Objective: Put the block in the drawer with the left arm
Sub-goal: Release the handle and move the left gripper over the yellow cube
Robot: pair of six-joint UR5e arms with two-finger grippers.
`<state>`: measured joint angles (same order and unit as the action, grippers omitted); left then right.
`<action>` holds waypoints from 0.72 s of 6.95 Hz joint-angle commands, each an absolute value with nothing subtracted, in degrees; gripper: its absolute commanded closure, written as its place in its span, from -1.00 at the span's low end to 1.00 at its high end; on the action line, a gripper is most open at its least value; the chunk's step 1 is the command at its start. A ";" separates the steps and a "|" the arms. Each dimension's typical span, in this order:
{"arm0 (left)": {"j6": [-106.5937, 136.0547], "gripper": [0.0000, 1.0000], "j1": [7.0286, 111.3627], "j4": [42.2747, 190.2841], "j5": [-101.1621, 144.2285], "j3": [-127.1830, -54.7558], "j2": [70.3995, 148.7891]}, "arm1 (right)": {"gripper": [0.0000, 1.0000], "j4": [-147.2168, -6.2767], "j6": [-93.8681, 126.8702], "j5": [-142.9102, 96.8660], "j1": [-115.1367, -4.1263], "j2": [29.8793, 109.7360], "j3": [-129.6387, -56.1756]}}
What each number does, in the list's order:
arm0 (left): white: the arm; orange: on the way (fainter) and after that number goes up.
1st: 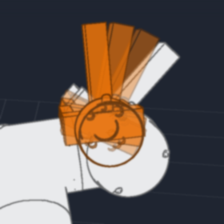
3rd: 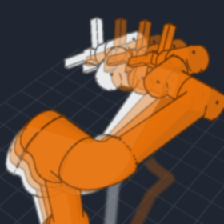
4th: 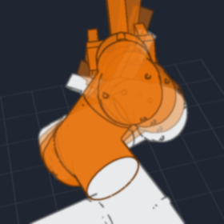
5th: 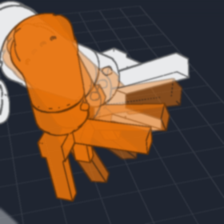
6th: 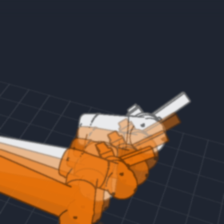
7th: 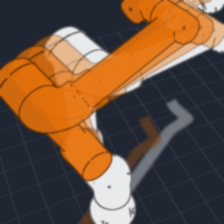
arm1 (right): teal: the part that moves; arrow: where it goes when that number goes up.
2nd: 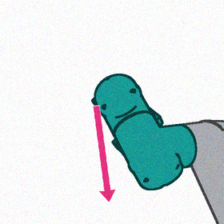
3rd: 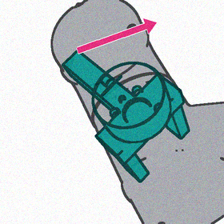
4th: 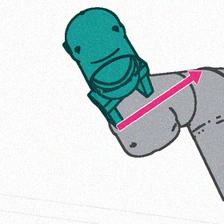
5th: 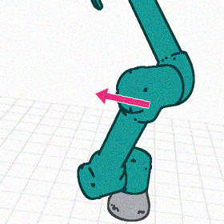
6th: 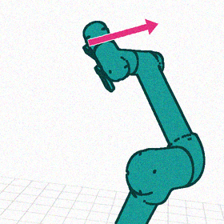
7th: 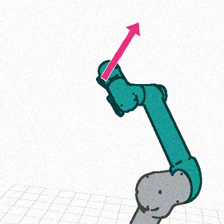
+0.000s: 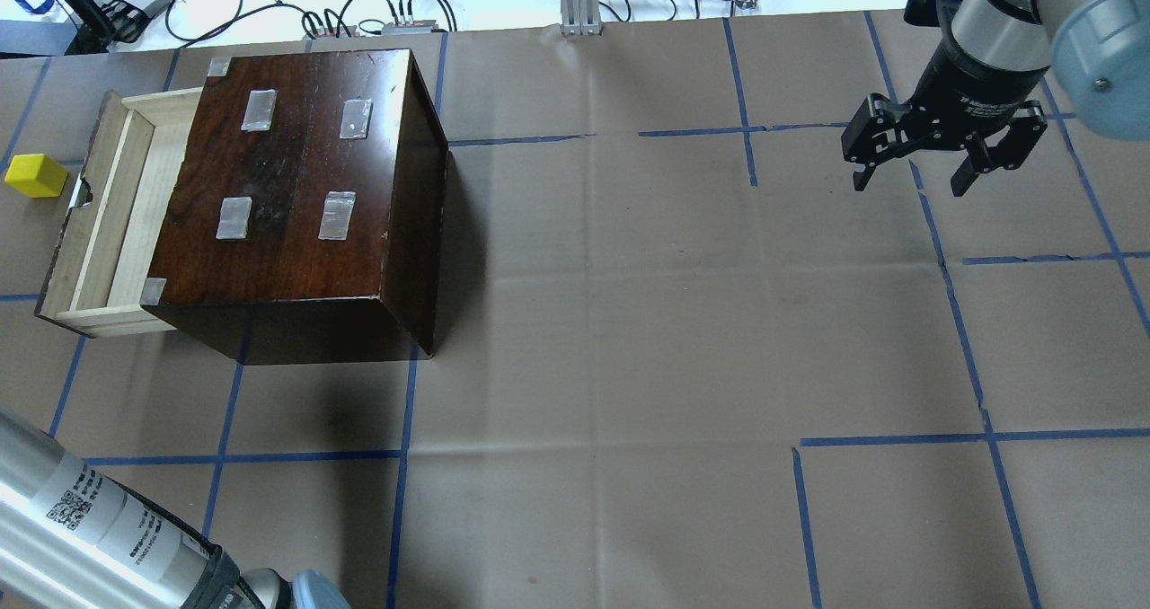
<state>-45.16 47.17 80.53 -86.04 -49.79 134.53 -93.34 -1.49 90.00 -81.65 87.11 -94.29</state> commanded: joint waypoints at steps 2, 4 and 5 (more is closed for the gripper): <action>-45.26 -0.97 47.11 82.26 -86.75 -35.62 147.19 | -1.00 -93.34 -1.49 90.00 -81.65 87.10 -94.31; -46.57 -0.97 47.02 82.18 -86.84 -32.79 151.77 | -1.00 -93.34 -1.49 90.00 -81.65 87.10 -94.31; -46.67 -0.97 47.02 82.09 -86.92 -31.83 153.35 | -1.00 -93.34 -1.49 90.00 -81.65 87.10 -94.31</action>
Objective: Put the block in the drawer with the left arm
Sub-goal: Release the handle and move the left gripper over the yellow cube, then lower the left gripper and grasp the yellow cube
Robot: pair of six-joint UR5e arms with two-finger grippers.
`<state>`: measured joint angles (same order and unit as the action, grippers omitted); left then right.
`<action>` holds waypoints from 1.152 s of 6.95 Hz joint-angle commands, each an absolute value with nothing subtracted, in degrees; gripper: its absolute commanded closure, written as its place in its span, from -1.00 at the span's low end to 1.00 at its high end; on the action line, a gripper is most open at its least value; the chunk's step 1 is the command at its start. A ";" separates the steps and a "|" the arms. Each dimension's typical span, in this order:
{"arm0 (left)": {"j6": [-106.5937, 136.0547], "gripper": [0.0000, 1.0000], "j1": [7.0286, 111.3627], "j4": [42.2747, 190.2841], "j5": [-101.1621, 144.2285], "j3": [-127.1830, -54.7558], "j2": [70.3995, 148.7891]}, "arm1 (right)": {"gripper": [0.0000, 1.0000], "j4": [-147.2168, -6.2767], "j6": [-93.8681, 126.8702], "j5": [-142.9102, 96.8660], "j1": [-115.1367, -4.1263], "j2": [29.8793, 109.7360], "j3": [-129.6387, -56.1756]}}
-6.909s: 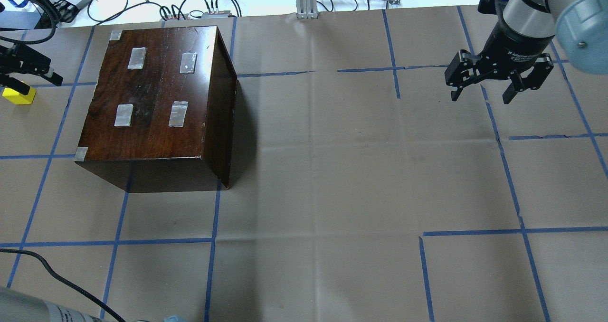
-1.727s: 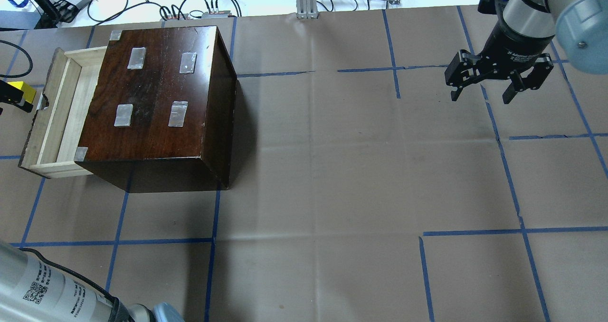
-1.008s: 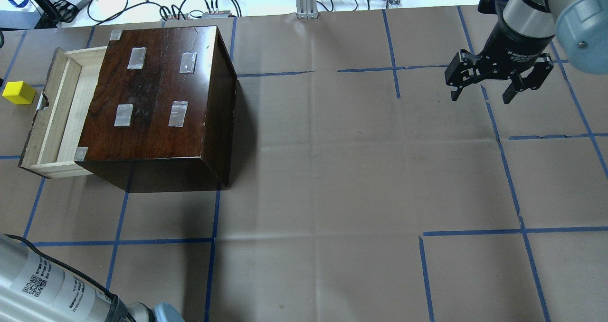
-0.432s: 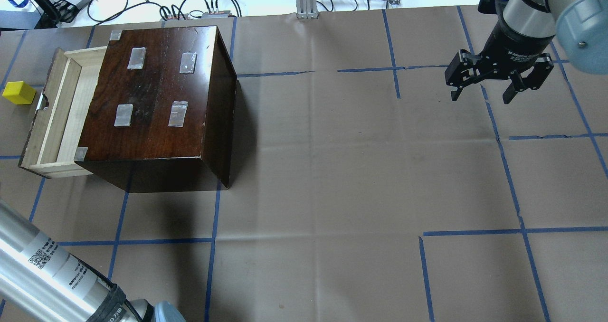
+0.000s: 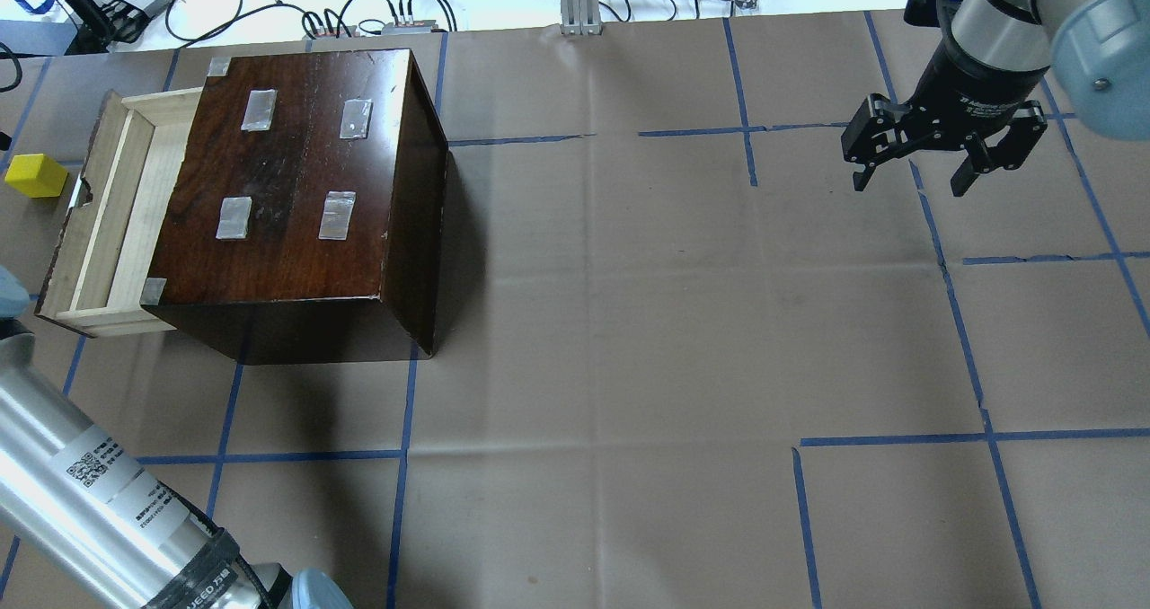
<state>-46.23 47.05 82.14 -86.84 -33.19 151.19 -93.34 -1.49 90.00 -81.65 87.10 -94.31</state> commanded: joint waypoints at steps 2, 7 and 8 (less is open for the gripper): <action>-46.76 -0.97 47.02 82.00 -86.58 -31.29 155.47 | -1.00 -93.34 -1.49 90.00 -81.65 87.10 -94.31; -46.76 0.17 47.20 81.39 -86.84 -30.76 155.13 | -1.00 -93.34 -1.49 90.00 -81.65 87.10 -94.22; -46.67 0.24 47.20 82.26 -87.01 -30.94 154.00 | -1.00 -93.34 -1.49 89.91 -81.65 87.10 -94.22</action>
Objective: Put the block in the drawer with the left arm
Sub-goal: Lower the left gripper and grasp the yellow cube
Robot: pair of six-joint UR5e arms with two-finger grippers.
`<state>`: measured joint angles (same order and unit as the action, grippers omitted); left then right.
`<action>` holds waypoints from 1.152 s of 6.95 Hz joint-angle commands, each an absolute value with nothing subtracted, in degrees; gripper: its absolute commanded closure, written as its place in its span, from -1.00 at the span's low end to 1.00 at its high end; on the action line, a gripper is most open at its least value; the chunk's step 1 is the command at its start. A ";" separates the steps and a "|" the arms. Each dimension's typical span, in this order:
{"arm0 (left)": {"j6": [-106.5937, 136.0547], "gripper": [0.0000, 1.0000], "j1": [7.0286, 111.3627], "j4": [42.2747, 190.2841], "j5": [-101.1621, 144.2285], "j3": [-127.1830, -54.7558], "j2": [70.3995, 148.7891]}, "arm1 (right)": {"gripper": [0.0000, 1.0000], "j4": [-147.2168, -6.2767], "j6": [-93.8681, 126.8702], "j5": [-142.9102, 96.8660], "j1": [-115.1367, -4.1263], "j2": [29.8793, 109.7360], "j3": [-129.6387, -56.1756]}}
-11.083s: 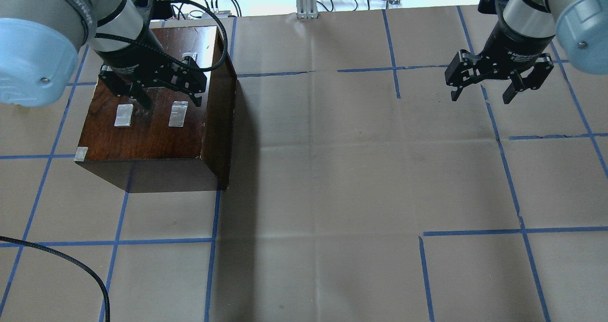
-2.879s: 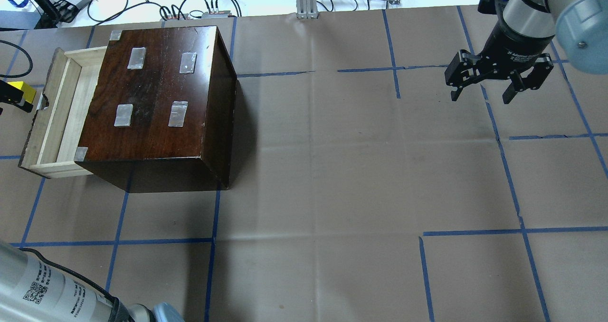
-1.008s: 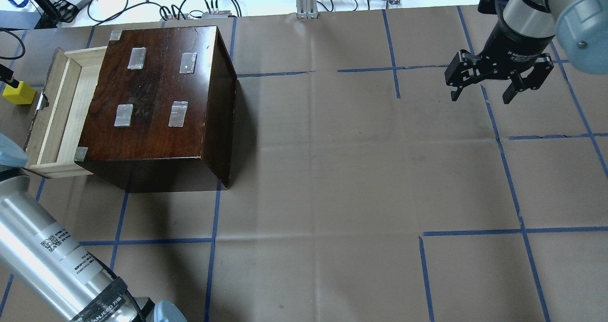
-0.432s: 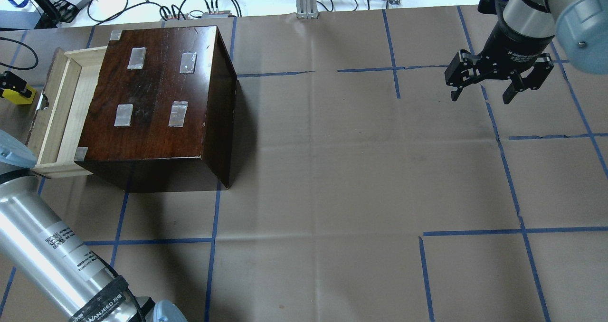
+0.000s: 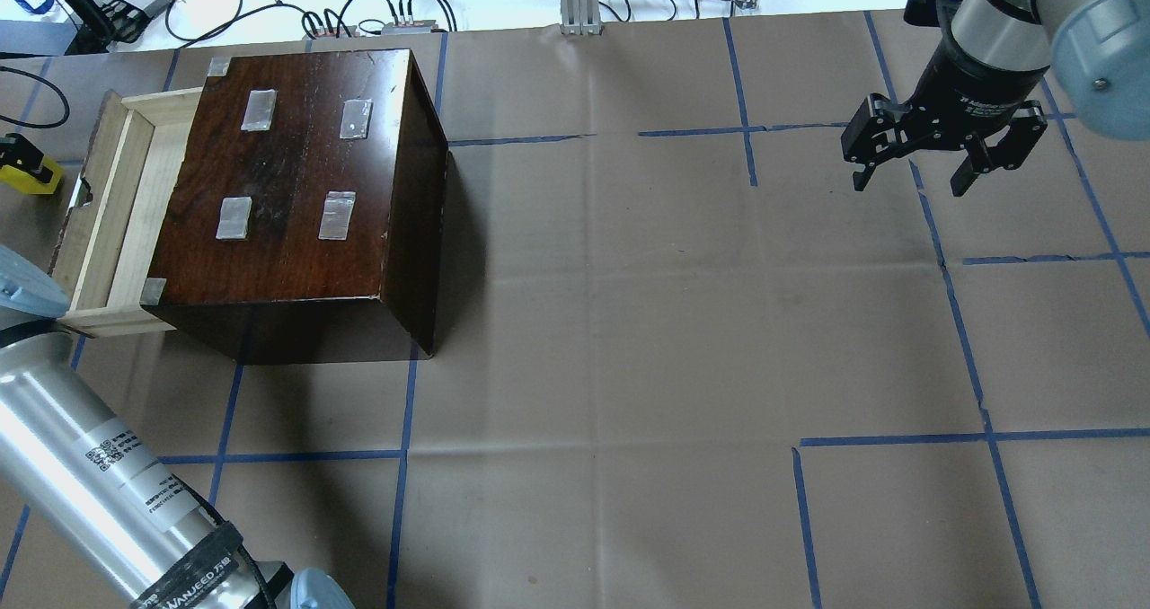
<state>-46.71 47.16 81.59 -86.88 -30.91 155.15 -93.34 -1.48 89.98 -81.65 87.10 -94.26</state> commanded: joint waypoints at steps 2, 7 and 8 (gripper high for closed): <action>-46.67 0.25 47.11 91.17 -87.19 -31.72 147.52 | -1.00 -93.34 -1.49 90.00 -81.65 87.10 -94.22; -45.53 0.34 47.20 112.41 -87.19 -39.68 131.08 | -1.00 -93.34 -1.49 90.00 -81.65 87.10 -94.31; -44.40 0.34 47.28 111.02 -87.10 -45.38 127.30 | -1.00 -93.34 -1.49 90.00 -81.65 87.19 -94.31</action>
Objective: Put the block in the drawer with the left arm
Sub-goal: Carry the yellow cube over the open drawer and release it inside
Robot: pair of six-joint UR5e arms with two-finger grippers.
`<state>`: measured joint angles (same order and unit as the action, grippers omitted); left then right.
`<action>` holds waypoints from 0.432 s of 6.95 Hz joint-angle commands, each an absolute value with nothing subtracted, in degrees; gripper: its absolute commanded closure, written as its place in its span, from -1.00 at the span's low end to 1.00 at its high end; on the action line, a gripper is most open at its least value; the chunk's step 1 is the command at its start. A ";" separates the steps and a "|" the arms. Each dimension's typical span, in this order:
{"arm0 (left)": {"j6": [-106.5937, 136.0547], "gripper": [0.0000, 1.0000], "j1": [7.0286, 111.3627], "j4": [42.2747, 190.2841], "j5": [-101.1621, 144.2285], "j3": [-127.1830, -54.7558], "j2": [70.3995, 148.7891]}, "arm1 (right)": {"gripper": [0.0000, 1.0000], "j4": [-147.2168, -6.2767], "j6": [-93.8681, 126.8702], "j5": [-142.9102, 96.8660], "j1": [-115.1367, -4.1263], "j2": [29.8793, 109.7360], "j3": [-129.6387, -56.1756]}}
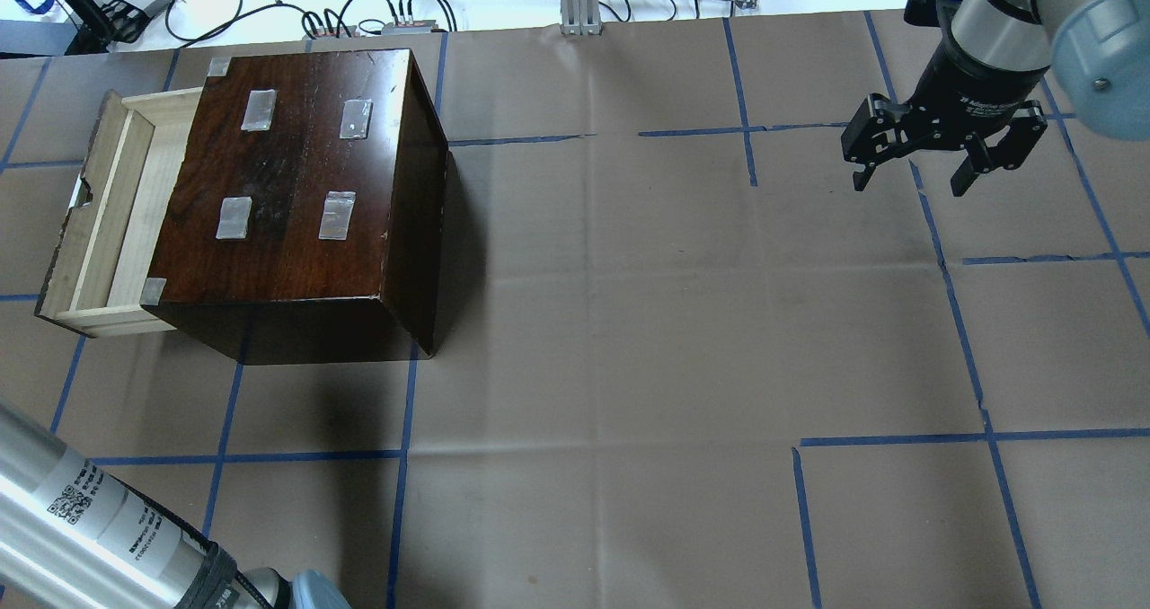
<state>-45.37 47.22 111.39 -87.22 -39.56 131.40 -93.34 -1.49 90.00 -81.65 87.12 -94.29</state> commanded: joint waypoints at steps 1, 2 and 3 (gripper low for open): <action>-42.12 0.34 47.55 108.40 -87.01 -53.01 122.22 | -1.00 -93.34 -1.49 90.00 -81.65 87.10 -94.22; -39.92 0.34 47.90 103.76 -86.92 -60.66 117.56 | -1.00 -93.34 -1.49 90.00 -81.65 87.19 -94.31; -37.12 0.34 48.25 98.93 -86.75 -67.87 113.59 | -1.00 -93.34 -1.49 90.00 -81.65 87.10 -94.31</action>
<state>-40.27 47.83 104.43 -86.93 -58.77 118.88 -93.34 -1.49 90.00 -81.65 87.14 -94.28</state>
